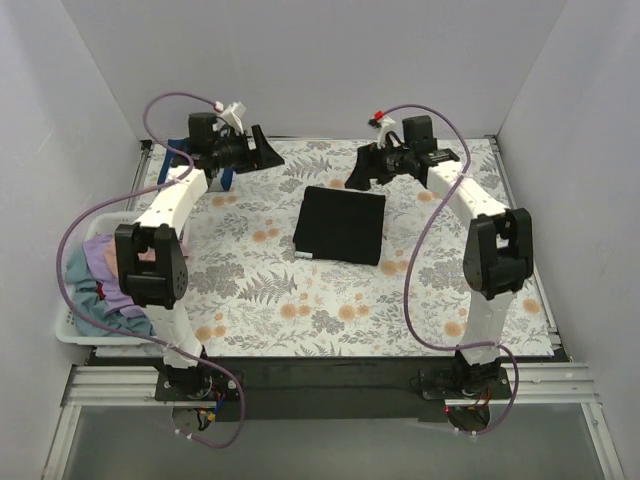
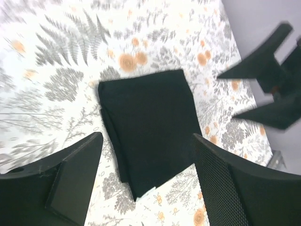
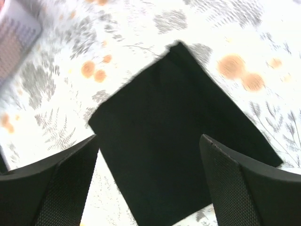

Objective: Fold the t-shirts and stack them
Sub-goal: Fold the tshirt

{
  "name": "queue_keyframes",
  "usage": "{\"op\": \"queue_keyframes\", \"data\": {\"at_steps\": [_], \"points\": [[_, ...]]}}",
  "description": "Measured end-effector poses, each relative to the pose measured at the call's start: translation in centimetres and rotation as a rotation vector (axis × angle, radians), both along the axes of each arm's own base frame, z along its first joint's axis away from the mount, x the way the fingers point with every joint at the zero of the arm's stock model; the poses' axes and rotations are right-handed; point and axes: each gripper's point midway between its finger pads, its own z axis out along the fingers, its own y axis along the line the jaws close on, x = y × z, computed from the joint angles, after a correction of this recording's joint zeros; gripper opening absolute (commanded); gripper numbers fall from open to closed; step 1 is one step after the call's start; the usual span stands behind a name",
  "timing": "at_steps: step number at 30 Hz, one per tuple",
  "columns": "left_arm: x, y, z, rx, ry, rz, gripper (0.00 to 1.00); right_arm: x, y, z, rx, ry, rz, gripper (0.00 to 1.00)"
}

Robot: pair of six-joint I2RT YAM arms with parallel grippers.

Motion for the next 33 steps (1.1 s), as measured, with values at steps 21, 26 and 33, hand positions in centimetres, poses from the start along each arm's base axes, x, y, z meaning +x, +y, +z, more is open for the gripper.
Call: {"op": "queue_keyframes", "data": {"at_steps": [21,26,33], "points": [[-4.3,9.9,-3.6,0.204,0.357,0.283,0.75,-15.8,14.3,-12.6,-0.608,-0.221,0.434,0.56],[-4.2,9.9,-3.6,0.198,0.36,0.288,0.75,-15.0,14.5,-13.8,-0.638,-0.229,0.424,0.51],[-4.9,9.6,-4.9,0.188,0.386,0.27,0.74,-13.7,14.7,-13.7,-0.648,-0.28,0.401,0.01]]}}
